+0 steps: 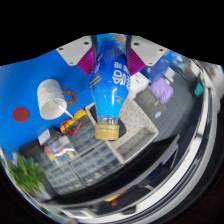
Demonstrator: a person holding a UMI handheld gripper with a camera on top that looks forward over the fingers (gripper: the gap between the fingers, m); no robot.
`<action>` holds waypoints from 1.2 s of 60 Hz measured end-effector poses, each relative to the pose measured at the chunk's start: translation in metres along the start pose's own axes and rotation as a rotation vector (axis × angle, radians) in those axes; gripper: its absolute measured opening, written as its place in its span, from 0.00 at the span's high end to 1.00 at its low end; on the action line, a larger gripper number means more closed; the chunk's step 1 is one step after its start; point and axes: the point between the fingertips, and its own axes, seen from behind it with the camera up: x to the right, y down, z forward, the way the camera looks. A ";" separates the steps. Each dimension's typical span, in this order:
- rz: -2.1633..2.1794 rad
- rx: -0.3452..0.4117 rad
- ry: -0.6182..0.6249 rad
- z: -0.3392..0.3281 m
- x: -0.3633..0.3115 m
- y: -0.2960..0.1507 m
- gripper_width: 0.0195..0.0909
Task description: Pour water
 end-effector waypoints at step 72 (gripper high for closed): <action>0.425 0.114 -0.091 -0.016 0.039 -0.167 0.72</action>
